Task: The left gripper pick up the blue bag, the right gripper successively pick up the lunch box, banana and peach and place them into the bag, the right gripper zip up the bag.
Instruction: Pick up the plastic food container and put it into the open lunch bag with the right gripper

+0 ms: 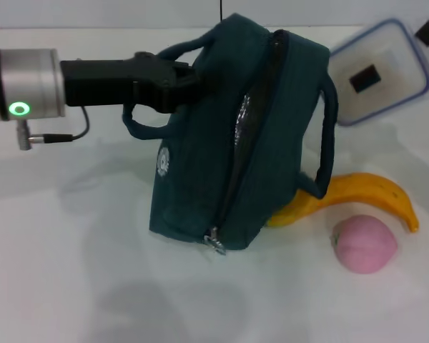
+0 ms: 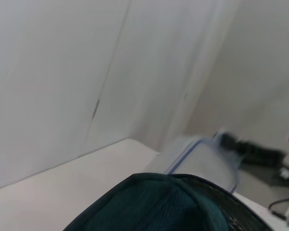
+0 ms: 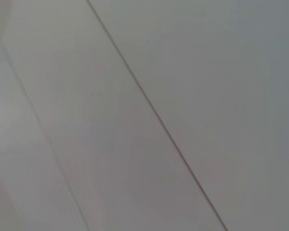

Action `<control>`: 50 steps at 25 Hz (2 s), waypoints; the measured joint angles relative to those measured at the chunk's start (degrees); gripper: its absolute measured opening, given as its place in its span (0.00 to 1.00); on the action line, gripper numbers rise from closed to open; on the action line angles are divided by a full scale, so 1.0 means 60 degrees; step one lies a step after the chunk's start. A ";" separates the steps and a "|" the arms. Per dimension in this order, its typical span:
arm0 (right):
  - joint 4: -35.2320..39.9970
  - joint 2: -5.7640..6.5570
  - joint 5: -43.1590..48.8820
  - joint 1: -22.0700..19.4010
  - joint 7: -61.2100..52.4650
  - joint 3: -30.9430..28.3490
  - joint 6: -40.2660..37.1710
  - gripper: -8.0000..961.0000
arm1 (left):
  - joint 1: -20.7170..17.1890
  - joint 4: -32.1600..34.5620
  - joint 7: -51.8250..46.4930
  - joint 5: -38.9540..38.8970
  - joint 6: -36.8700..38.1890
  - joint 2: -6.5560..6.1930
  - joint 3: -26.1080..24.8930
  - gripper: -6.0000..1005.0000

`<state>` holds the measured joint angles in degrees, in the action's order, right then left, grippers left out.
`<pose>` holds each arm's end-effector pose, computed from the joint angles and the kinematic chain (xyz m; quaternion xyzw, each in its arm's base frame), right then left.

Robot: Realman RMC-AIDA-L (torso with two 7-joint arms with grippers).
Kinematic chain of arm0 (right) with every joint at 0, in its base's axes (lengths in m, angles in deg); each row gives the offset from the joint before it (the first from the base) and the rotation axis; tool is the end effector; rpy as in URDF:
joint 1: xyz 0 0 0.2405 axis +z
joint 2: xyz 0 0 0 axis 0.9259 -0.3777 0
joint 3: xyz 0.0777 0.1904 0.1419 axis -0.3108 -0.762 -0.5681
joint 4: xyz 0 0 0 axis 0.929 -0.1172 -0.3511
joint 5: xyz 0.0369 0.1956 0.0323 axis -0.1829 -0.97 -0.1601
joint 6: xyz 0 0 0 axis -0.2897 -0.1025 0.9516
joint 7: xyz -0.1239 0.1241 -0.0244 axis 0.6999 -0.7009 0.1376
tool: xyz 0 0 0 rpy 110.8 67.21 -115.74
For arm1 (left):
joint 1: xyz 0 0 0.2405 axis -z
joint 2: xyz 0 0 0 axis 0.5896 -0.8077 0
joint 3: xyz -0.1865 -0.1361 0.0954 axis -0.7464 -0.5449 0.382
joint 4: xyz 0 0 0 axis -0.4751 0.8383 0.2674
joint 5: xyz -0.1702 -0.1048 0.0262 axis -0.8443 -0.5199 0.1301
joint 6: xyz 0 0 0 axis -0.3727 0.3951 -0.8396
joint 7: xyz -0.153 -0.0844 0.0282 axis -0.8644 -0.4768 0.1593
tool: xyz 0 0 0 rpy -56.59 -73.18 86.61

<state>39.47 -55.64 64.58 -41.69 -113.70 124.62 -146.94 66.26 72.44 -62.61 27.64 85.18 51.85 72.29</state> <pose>0.2356 0.3431 0.0290 -0.7430 0.2727 0.5497 0.2672 -0.1582 0.3525 -0.0001 -0.9234 -0.2512 -0.2787 0.0808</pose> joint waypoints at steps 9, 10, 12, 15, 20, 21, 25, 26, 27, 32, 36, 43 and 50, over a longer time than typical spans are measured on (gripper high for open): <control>0.1344 0.0295 0.0065 0.0560 -0.0340 -0.0280 -0.0541 0.11 | 0.0681 -0.0858 -0.0007 0.0462 -0.0355 0.0010 0.0008 0.05; 0.1431 0.0306 0.0073 0.0711 -0.0455 -0.0282 -0.0597 0.11 | 0.0697 -0.0863 -0.0007 0.0483 -0.0380 0.0014 0.0011 0.05; 0.1535 0.0316 0.0152 0.1024 -0.0662 -0.0277 -0.0638 0.11 | 0.0704 -0.0868 -0.0006 0.0491 -0.0410 0.0014 0.0014 0.05; 0.1573 0.0264 0.0369 0.1482 -0.0873 -0.0282 -0.0649 0.11 | 0.0690 -0.0872 0.0030 0.0483 -0.0417 0.0013 0.0014 0.05; 0.1578 0.0089 0.0524 0.2073 -0.0923 -0.0265 -0.0458 0.11 | 0.0674 -0.1087 0.0074 0.0485 -0.0420 0.0023 0.0014 0.05; 0.1578 0.0059 0.0611 0.2152 -0.0924 -0.0260 -0.0408 0.11 | 0.0677 -0.1119 0.0078 0.0485 -0.0420 0.0024 0.0015 0.05; 0.1533 -0.0133 0.1011 0.2057 -0.0852 -0.0274 -0.0228 0.11 | 0.0653 -0.1126 0.0104 0.0466 -0.0421 0.0015 -0.0027 0.05; 0.1538 -0.0170 0.1088 0.1972 -0.0819 -0.0277 -0.0201 0.11 | 0.0648 -0.1127 0.0122 0.0461 -0.0420 0.0013 -0.0052 0.05; 0.1538 -0.0170 0.1088 0.1972 -0.0819 -0.0277 -0.0201 0.11 | 0.0638 -0.1127 0.0143 0.0458 -0.0422 0.0008 -0.0090 0.05; 0.1569 -0.0213 0.1492 0.1262 -0.0771 -0.0276 -0.0289 0.11 | 0.0608 -0.1126 0.0215 0.0467 -0.0584 -0.0002 -0.0202 0.05; 0.1609 -0.0123 0.1763 0.0872 -0.0845 -0.0257 -0.0421 0.11 | 0.0502 -0.1125 0.0317 0.0476 -0.0892 -0.0005 -0.0210 0.05; 0.1635 0.0093 0.3400 0.0858 -0.1362 -0.0286 0.0256 0.11 | 0.0455 -0.1124 0.0354 0.0432 -0.1038 0.0007 -0.0212 0.05; 0.2031 0.0031 0.4844 0.1238 -0.1772 -0.0325 0.1514 0.11 | 0.0491 -0.1188 0.0354 0.0425 -0.1039 0.0022 -0.0201 0.04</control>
<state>51.65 -55.45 93.65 -34.26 -124.33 122.67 -137.85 69.20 65.31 -60.49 30.19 78.95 51.98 71.08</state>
